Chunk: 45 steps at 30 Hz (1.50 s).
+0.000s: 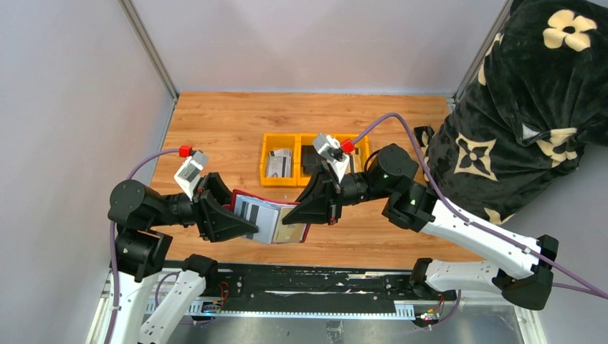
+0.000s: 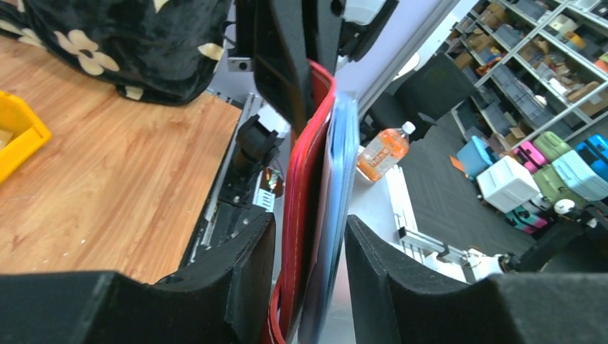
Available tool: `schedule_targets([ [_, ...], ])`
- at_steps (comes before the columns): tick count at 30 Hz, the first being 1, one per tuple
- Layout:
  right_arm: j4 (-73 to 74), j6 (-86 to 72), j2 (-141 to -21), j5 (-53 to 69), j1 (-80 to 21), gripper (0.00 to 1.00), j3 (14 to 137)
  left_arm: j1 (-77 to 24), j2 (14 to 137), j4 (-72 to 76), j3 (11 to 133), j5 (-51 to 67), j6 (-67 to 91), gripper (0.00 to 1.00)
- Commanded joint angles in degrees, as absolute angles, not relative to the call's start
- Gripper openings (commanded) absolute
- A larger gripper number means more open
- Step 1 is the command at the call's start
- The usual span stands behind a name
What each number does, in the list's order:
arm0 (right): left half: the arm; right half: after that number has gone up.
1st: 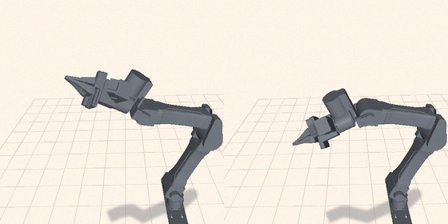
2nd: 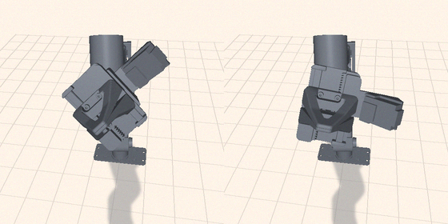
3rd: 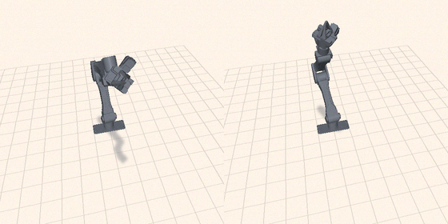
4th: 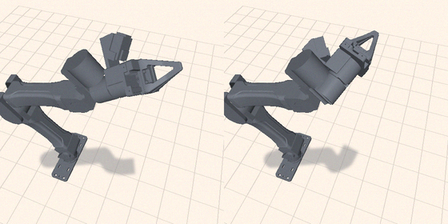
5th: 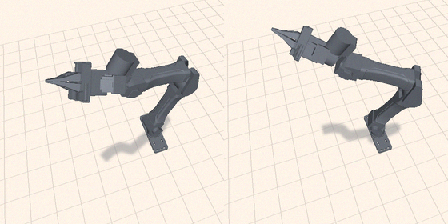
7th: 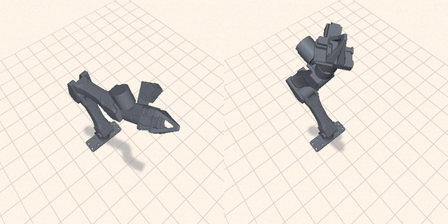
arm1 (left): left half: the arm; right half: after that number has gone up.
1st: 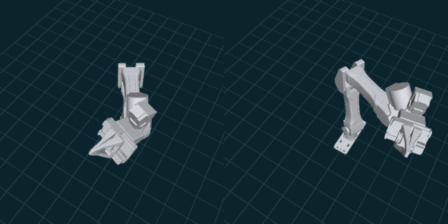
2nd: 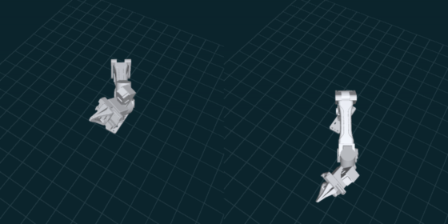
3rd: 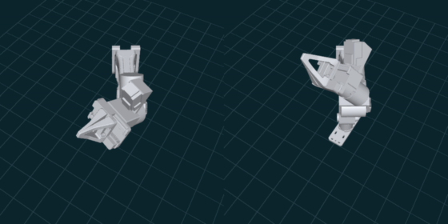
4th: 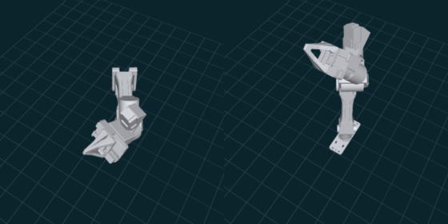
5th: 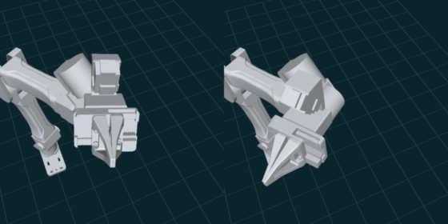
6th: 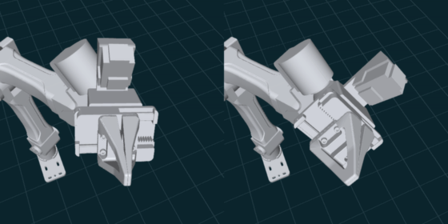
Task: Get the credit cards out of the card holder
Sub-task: Remove the credit card from the card holder.
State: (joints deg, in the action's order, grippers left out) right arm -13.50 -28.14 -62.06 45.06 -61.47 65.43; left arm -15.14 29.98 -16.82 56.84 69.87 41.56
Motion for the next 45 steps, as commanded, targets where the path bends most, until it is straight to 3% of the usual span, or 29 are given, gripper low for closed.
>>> schedule_targets([
  [1,-16.72,-29.68,-62.90,47.25,-62.49,0.00,67.76,-15.12,29.51,-7.95,55.79,72.21,49.31,0.44],
  [8,-17.51,-29.92,-63.22,47.00,-62.51,0.00,67.66,-15.12,29.52,-2.66,55.41,74.23,54.84,0.33],
  [14,-22.22,-32.90,-65.60,48.08,-62.54,0.04,68.16,-15.62,28.53,-2.88,54.89,73.62,55.50,0.14],
  [16,-25.47,-35.00,-66.64,48.53,-62.64,0.04,67.72,-15.67,28.25,-2.73,54.70,72.97,55.59,0.17],
  [18,-27.08,-35.91,-67.57,48.94,-62.58,0.01,67.76,-15.80,28.13,-2.72,54.47,72.55,55.72,0.28],
  [21,-26.44,-35.54,-68.14,48.85,-62.59,0.00,68.11,-15.82,28.45,-2.50,54.32,72.53,56.04,0.36],
  [23,-25.03,-34.65,-67.97,48.42,-62.60,0.00,68.19,-15.82,28.65,-2.82,54.27,73.16,56.09,0.36],
  [25,-23.27,-33.42,-67.58,48.18,-62.50,0.00,68.43,-15.82,28.80,-3.03,54.58,73.90,55.29,0.28],
  [28,-18.85,-30.86,-66.26,45.99,-62.17,0.08,68.95,-15.82,29.96,-11.06,56.90,73.32,48.73,0.11],
  [31,-15.61,-29.98,-64.52,42.30,-61.16,0.30,68.91,-15.82,31.43,-22.45,60.36,70.53,37.66,0.03],
  [34,-11.89,-29.75,-61.97,37.26,-59.35,0.52,68.60,-15.82,32.12,-25.02,61.17,66.61,35.27,0.00],
  [37,-7.61,-28.39,-58.35,29.78,-58.05,0.59,68.27,-15.82,32.50,-27.96,61.31,59.90,32.22,0.00],
  [41,-6.97,-27.74,-51.69,19.77,-58.01,0.61,64.93,-15.82,33.12,-30.74,61.64,52.42,28.87,0.00],
  [45,-13.06,-32.27,-51.90,25.39,-58.09,0.60,62.43,-15.82,32.81,-29.08,60.97,49.72,28.95,0.00],
])
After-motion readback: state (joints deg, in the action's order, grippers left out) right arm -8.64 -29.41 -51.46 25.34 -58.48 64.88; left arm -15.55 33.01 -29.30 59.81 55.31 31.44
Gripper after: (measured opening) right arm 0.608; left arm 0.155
